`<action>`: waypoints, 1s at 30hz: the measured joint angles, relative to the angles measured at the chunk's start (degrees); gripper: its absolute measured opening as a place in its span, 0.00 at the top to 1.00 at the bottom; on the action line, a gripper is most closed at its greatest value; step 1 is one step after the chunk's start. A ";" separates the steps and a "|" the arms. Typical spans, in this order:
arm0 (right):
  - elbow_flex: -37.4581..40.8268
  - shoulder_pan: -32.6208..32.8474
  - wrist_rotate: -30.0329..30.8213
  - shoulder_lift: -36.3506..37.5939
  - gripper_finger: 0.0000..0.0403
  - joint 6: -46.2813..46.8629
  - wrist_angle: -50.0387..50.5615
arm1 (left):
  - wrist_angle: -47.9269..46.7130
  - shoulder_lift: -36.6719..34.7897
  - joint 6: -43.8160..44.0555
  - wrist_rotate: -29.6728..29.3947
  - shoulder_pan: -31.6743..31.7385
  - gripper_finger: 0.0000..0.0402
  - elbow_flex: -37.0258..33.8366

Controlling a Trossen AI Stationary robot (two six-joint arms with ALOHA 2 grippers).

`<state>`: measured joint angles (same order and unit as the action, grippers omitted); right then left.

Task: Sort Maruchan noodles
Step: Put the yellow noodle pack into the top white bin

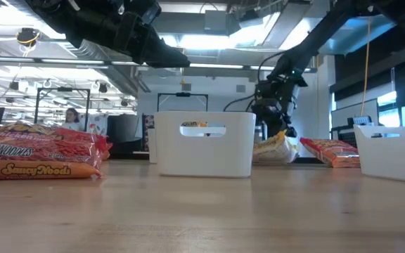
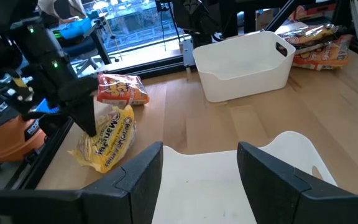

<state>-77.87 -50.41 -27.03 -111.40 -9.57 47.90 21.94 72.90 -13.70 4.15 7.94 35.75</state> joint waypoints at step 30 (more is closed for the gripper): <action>22.58 10.69 -11.85 24.87 1.00 5.09 -27.09 | 0.55 -0.04 0.01 -0.61 -0.04 0.50 0.00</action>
<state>-55.28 -39.72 -38.88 -86.53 -4.49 20.82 22.49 72.86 -13.69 3.54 7.90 35.75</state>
